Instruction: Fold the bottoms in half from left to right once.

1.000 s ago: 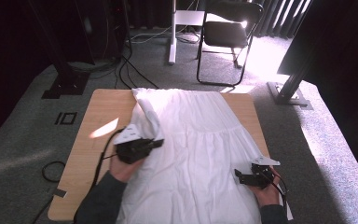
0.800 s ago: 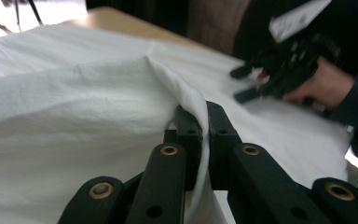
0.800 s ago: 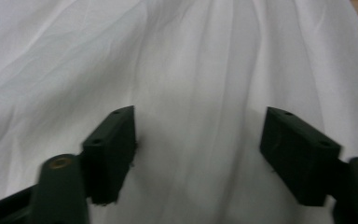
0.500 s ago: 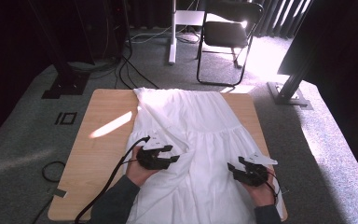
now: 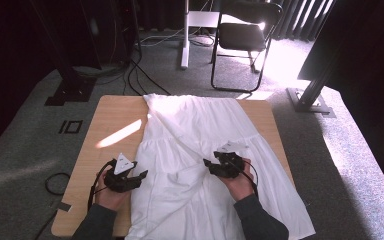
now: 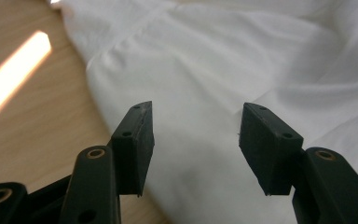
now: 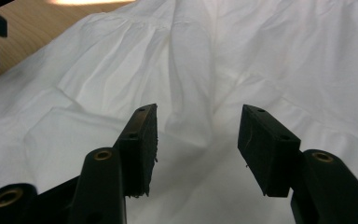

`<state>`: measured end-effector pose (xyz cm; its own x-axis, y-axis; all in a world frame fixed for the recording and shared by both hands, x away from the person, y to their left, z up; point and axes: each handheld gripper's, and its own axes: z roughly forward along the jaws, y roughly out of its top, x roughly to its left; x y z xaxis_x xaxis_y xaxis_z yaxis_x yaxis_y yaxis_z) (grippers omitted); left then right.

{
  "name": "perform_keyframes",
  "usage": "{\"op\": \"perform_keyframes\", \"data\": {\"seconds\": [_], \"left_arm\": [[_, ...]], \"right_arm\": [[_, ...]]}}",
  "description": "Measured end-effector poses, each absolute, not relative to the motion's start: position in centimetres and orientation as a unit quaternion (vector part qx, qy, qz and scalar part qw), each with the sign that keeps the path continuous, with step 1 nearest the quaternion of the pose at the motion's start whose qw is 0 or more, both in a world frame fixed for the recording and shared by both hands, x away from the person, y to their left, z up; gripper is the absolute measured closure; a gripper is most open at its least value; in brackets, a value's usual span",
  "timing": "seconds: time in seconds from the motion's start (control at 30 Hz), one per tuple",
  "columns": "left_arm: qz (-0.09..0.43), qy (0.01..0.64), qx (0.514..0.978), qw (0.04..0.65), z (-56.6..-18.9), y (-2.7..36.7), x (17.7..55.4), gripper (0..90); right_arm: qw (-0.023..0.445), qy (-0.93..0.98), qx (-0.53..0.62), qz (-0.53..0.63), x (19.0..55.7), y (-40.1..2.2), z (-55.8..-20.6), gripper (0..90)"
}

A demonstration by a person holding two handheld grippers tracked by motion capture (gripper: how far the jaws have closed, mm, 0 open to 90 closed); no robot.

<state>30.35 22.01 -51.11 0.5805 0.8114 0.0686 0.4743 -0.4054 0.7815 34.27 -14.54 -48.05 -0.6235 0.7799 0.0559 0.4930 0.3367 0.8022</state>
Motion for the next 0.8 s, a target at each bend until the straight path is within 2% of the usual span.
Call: {"op": "perform_keyframes", "data": {"seconds": [0.2, 0.37, 0.4, 0.47, 0.5, 0.53, 0.57, 0.63, 0.67, 0.7, 0.8], "left_arm": [[0.189, 0.455, 0.790, 0.364, -53.8, 24.7, 30.3, 42.2], [0.164, 0.461, 0.794, 0.362, -54.8, 25.3, 30.1, 40.1], [0.158, 0.460, 0.795, 0.362, -55.2, 25.1, 30.2, 40.4], [0.151, 0.452, 0.794, 0.376, -55.4, 24.8, 30.1, 40.3], [0.147, 0.450, 0.796, 0.378, -55.4, 24.7, 30.2, 41.1], [0.142, 0.447, 0.796, 0.382, -55.4, 24.4, 30.2, 42.9], [0.135, 0.438, 0.801, 0.385, -55.4, 24.0, 30.2, 47.6], [0.114, 0.418, 0.815, 0.385, -55.3, 23.4, 30.3, 73.7], [0.115, 0.409, 0.819, 0.386, -55.3, 23.1, 30.3, 83.6], [0.121, 0.401, 0.821, 0.390, -55.0, 23.0, 30.2, 87.9], [0.159, 0.393, 0.805, 0.415, -52.7, 23.4, 29.4, 89.2]], "right_arm": [[0.143, 0.802, 0.421, 0.398, 36.6, -12.9, -49.8, 44.2], [0.098, 0.815, 0.429, 0.377, 37.4, -12.2, -51.2, 44.3], [0.092, 0.821, 0.426, 0.368, 37.4, -11.9, -51.5, 46.7], [0.079, 0.829, 0.416, 0.364, 37.4, -11.6, -51.8, 63.4], [0.077, 0.832, 0.408, 0.368, 37.3, -11.5, -51.8, 75.5], [0.077, 0.831, 0.407, 0.371, 37.2, -11.4, -51.7, 80.6], [0.081, 0.829, 0.403, 0.380, 37.1, -11.4, -51.4, 84.7], [0.088, 0.824, 0.395, 0.397, 36.6, -11.5, -50.6, 86.2], [0.095, 0.821, 0.390, 0.406, 36.4, -11.5, -50.1, 86.5], [0.102, 0.819, 0.386, 0.413, 36.1, -11.6, -49.5, 86.6], [0.117, 0.809, 0.381, 0.432, 35.6, -12.2, -48.0, 86.9]]}}
